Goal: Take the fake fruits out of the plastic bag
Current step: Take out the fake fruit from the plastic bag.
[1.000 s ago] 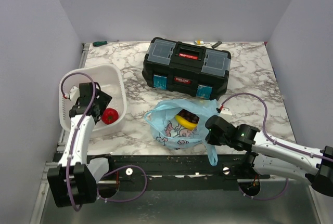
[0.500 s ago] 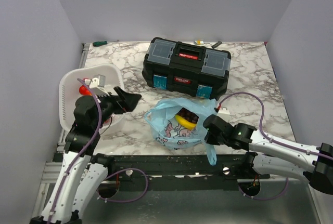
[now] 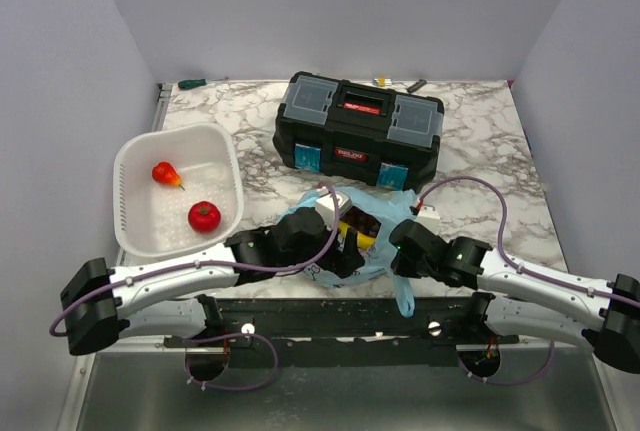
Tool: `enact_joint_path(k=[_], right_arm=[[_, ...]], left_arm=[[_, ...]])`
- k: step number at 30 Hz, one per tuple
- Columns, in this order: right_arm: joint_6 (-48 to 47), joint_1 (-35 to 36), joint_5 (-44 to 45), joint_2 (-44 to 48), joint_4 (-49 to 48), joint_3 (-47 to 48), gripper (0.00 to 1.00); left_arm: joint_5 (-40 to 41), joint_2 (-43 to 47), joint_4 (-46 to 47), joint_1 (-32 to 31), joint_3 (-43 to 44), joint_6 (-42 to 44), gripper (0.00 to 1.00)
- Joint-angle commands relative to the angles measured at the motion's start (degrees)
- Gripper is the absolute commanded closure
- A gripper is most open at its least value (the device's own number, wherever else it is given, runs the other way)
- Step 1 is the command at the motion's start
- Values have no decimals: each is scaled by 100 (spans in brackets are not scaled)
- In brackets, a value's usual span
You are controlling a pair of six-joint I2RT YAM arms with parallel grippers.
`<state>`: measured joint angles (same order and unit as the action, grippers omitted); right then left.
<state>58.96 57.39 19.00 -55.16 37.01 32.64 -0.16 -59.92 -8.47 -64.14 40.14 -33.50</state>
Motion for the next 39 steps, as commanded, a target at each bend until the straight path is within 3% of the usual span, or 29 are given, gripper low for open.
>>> enact_joint_path(k=[1, 5, 9, 16, 21, 27, 36, 39], right_arm=[[103, 37, 15, 105, 48, 25, 99], [143, 42, 34, 269, 37, -44, 99], [113, 38, 14, 314, 16, -51, 99], [81, 44, 66, 275, 167, 52, 99], [118, 43, 112, 360, 225, 36, 99], [131, 39, 103, 436, 256, -20, 99], [113, 41, 54, 289, 164, -30, 99], [95, 41, 25, 227, 96, -17, 99]], left_arm=[[1048, -790, 138, -63, 505, -1107, 21], [1645, -1336, -234, -43, 621, -2994, 18], [1797, -1820, -271, -10, 954, -3677, 16], [1529, -2829, -916, 272, 1491, -5229, 2], [1878, -3124, -917, 388, 1368, -6005, 11], [2279, -3299, -572, 487, 1316, -6074, 25], [2392, -3490, 652, 499, 1228, -5609, 17], [2572, -3674, 258, 501, 1514, -5673, 16]])
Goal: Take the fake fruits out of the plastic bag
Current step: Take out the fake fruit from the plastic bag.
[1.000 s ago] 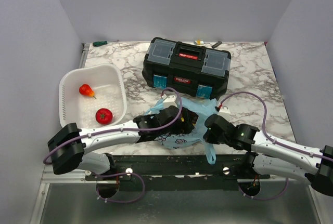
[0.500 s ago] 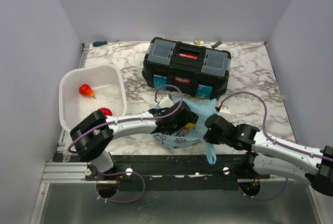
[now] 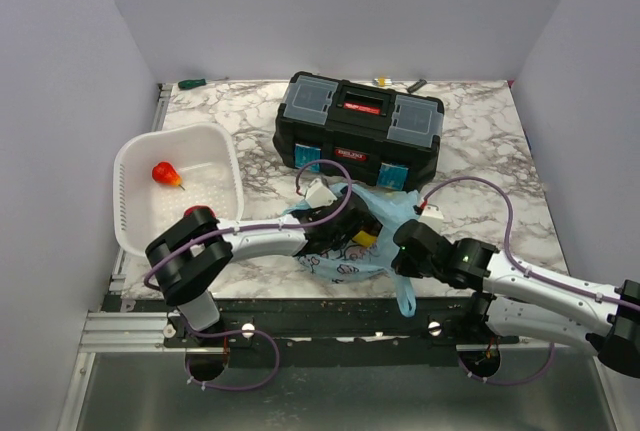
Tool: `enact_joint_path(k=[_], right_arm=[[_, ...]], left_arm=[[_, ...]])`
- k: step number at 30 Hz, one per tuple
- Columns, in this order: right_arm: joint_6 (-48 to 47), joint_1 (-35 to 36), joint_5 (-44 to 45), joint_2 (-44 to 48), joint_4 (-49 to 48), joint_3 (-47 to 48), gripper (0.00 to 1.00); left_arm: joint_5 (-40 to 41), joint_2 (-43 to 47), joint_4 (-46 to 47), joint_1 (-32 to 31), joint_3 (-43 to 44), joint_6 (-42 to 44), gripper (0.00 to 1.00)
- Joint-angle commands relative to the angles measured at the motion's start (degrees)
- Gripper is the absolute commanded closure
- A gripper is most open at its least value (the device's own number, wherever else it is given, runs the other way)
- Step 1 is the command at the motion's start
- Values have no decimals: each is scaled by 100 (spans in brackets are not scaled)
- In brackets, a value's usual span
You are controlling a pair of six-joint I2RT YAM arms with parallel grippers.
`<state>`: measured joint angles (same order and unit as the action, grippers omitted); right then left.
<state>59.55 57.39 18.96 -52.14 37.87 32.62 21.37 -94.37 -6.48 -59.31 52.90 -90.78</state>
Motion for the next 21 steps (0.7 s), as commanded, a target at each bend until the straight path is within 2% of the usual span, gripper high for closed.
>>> enact_joint_path(k=[1, 3, 6, 12, 15, 17, 19, 21], right_arm=[[28, 36, 15, -100, -11, -2, 99], [1, 36, 11, -141, -49, 20, 99], [-24, 39, -7, -221, -68, 54, 99], [-3, 39, -34, -209, -17, 68, 99], [28, 41, -38, -142, 32, 42, 99], [39, 36, -54, -120, 24, 3, 99], [33, 36, -101, -131, -57, -40, 99], [17, 38, -152, -208, -119, -48, 99]], left_arm=[[528, -323, -292, 23, 386, -87, 17], [646, -535, -492, 32, 563, -127, 19], [654, -736, -269, 72, 517, -145, 23], [375, -945, 1386, 208, -108, 291, 16], [449, -780, 2527, 212, -655, 735, 28], [450, -689, 2836, 226, -846, 823, 31], [432, -671, 2822, 259, -851, 949, 38], [377, -693, 2594, 279, -793, 915, 51]])
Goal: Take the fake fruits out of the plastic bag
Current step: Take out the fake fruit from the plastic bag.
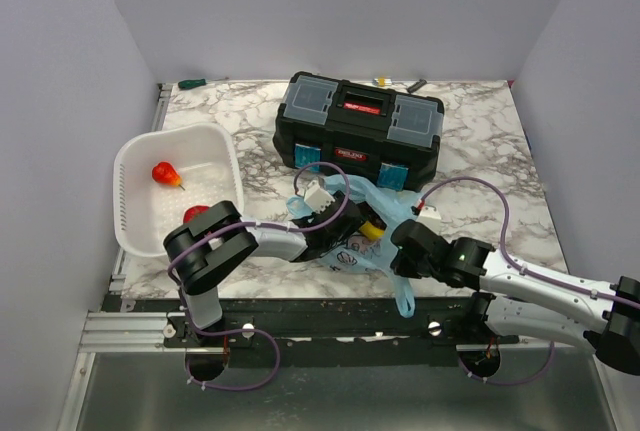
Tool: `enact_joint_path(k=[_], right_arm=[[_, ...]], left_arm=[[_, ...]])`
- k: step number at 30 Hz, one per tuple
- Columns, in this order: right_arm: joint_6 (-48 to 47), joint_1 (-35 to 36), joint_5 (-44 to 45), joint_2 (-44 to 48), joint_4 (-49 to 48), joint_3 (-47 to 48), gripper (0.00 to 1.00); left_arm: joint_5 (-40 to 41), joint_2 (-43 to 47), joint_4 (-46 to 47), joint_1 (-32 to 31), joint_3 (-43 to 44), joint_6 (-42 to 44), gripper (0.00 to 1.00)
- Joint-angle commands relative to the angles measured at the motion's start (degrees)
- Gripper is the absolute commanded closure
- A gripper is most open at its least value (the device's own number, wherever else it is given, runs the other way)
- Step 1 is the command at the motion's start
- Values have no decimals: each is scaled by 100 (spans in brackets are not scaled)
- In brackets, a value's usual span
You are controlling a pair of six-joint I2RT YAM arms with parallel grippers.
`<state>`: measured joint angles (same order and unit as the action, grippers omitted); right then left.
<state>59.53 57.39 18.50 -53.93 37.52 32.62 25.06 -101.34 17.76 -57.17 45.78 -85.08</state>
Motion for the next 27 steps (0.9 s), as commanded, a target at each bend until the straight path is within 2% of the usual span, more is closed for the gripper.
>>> enact_joint_path(k=[1, 8, 20, 27], right_arm=[[21, 39, -130, -80, -103, -42, 99], [-19, 36, -258, -300, -281, -57, 99], [-55, 36, -265, -430, -412, -185, 99], [-8, 36, 2, -141, -206, -173, 99]], left_arm=[[-21, -9, 208, 66, -115, 377, 55], [-280, 163, 517, 65, -320, 835, 72], [-964, 979, 512, 65, -266, 2052, 78], [-1757, 1858, 797, 65, -770, 2379, 78]])
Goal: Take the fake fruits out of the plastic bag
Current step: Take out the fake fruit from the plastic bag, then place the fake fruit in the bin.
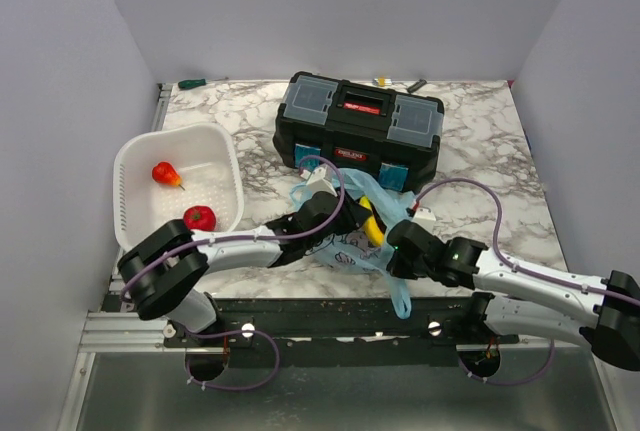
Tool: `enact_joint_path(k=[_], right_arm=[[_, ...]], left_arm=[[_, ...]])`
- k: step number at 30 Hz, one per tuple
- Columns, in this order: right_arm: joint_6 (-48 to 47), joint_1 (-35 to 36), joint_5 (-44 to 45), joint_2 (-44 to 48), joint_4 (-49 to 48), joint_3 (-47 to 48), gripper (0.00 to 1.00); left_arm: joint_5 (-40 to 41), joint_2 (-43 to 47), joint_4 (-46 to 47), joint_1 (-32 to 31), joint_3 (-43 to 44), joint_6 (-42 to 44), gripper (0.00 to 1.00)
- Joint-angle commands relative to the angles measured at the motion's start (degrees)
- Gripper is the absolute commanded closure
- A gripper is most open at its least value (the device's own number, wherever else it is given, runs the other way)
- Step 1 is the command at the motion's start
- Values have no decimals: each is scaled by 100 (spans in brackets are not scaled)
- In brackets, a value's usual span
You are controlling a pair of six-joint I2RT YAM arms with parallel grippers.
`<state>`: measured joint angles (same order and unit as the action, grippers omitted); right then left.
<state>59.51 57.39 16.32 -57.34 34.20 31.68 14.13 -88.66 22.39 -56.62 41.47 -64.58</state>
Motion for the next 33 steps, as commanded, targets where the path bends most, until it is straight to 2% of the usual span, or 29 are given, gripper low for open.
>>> enact_joint_path(k=[1, 7, 14, 18, 21, 25, 31, 33], right_arm=[[-1, 36, 264, 245, 138, -95, 99], [78, 42, 425, 413, 294, -94, 99], [237, 40, 529, 672, 368, -170, 99], [224, 36, 487, 737, 345, -192, 99], [215, 36, 496, 710, 435, -142, 99], [204, 41, 479, 713, 459, -136, 99], [169, 41, 449, 730, 325, -227, 99], [160, 38, 440, 700, 316, -224, 99]], left_arm=[[-634, 757, 264, 11, -413, 358, 78], [77, 1682, -582, 11, -699, 1065, 80], [883, 2885, -1162, 11, -1113, 1630, 95], [1111, 3606, -1362, 22, -1218, 1967, 100], [1403, 4205, -1804, 41, -1115, 2242, 100], [1834, 4887, -2866, 219, -733, 2678, 100], [1759, 5645, -3987, 896, -114, 3592, 100], [2004, 5764, -4308, 1025, 146, 4016, 100]])
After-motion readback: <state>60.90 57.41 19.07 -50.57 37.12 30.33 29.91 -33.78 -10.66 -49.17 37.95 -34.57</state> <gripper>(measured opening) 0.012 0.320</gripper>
